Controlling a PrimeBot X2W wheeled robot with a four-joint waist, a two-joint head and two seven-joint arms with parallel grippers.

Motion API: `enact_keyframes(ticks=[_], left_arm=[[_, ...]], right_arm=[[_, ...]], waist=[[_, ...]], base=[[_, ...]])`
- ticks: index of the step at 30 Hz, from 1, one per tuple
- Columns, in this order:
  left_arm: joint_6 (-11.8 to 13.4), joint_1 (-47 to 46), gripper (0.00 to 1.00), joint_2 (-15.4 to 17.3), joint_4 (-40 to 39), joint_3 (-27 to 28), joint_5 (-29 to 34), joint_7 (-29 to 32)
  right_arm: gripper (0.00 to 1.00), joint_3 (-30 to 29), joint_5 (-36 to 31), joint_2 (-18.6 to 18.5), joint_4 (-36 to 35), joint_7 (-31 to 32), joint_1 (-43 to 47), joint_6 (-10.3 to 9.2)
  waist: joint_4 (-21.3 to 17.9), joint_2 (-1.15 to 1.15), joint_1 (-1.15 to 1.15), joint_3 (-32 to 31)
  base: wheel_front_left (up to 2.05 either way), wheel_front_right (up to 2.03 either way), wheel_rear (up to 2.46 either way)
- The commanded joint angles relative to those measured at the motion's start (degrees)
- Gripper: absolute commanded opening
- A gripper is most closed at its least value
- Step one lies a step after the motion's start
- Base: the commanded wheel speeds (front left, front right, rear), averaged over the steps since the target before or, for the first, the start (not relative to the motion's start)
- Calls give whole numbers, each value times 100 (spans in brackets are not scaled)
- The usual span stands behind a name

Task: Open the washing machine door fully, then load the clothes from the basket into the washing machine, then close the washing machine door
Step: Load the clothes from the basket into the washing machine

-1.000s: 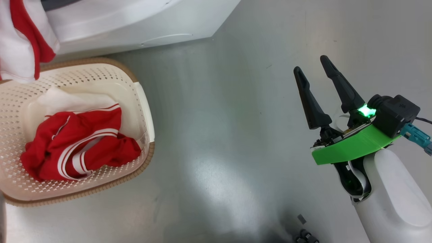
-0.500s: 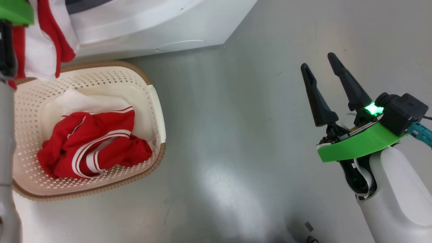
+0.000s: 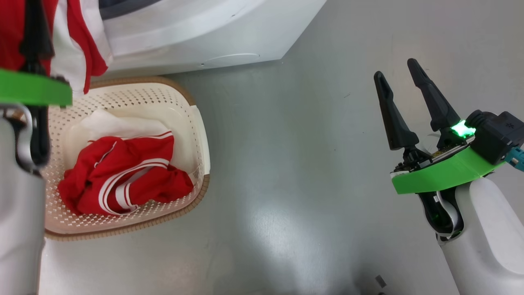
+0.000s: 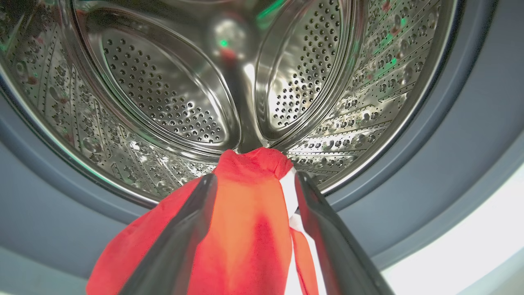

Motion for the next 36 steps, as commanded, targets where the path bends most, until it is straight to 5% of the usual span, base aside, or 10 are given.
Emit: enact_keyframes(ticks=[1, 16, 36], left_arm=[[66, 242, 100, 273, -288, 202, 37, -29], [332, 2513, 100, 50, -2195, 843, 141, -29], [-35, 3517, 100, -801, -2659, 1376, 485, -29]], right_arm=[[100, 56, -25, -21, -154, -27, 243, 9], [100, -12, -23, -2, -275, -27, 296, 9], [100, -58, -16, -103, -392, -27, 437, 9]], waist=[[2, 0, 0, -9], [35, 0, 0, -64], [201, 0, 0, -163]], base=[[0, 0, 0], [0, 0, 0], [0, 0, 0]])
